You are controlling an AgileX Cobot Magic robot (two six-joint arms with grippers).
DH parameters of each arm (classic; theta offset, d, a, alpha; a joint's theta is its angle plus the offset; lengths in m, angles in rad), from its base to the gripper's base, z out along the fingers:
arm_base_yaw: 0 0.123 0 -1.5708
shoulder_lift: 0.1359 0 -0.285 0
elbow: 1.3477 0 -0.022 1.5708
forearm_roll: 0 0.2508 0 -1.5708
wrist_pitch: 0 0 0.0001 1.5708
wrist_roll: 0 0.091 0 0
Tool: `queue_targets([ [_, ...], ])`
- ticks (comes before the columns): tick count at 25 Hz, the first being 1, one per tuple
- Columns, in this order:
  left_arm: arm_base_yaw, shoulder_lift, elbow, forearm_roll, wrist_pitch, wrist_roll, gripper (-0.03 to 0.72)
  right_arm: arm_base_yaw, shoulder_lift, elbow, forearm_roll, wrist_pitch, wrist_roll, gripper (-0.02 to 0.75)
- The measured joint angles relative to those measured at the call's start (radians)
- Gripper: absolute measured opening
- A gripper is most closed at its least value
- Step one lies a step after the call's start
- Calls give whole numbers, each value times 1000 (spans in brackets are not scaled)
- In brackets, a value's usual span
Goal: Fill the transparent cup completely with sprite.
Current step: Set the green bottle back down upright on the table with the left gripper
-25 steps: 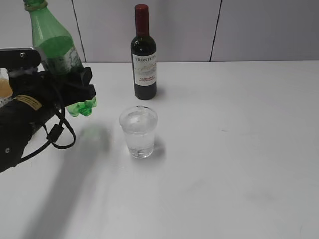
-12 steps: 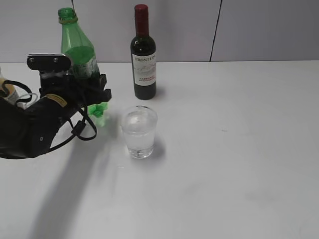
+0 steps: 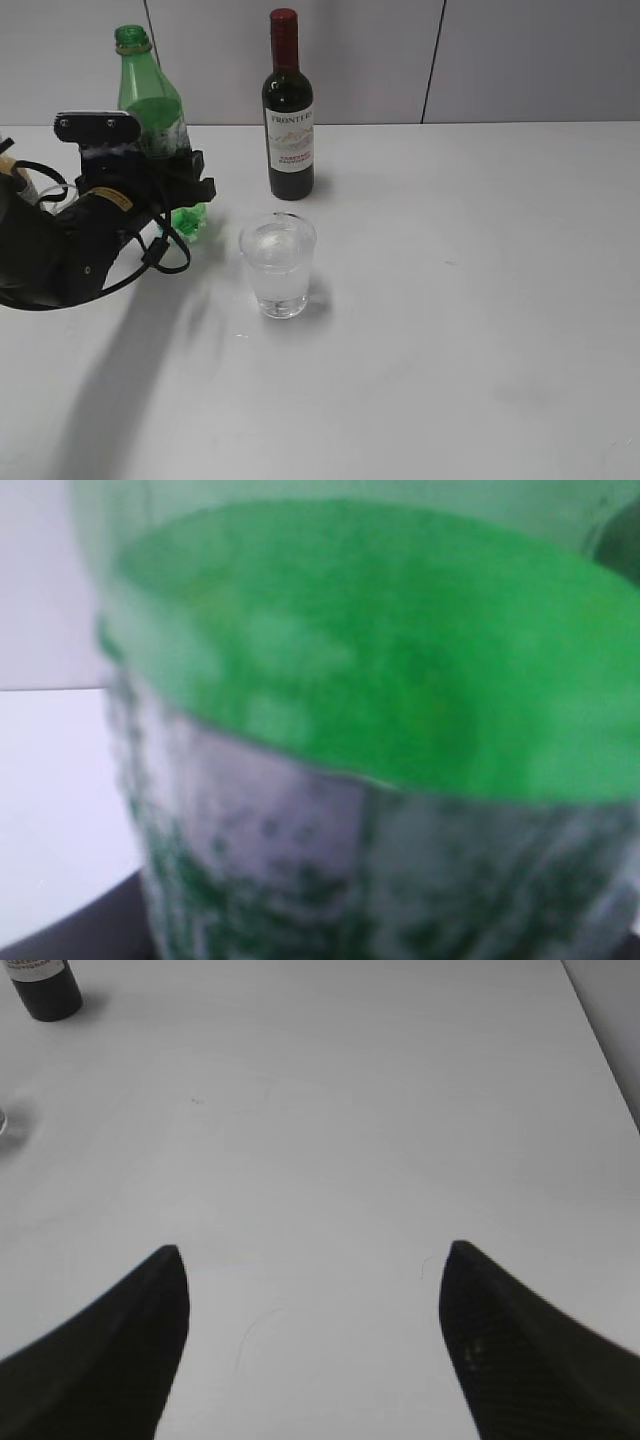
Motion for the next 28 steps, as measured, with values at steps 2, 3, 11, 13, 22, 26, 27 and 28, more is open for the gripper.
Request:
queue_targets([
  [2, 1, 0, 0, 21, -5, 0, 446, 0, 0, 0, 0, 0, 0, 590],
  [3, 1, 1, -2, 34, -7, 0, 446, 0, 0, 0, 0, 0, 0, 590],
  [11, 1, 37, -51, 97, -5, 0, 446, 0, 0, 0, 0, 0, 0, 590],
  [13, 1, 42, -51, 97, -5, 0, 446, 0, 0, 0, 0, 0, 0, 590],
  [22, 1, 44, -51, 97, 31, 0, 446, 0, 0, 0, 0, 0, 0, 590],
  [26, 1, 45, -51, 96, 35, 0, 446, 0, 0, 0, 0, 0, 0, 590],
  [27, 1, 45, -51, 96, 36, -1, 446, 0, 0, 0, 0, 0, 0, 590],
  [28, 1, 45, -51, 96, 37, -1, 451, 0, 0, 0, 0, 0, 0, 590],
])
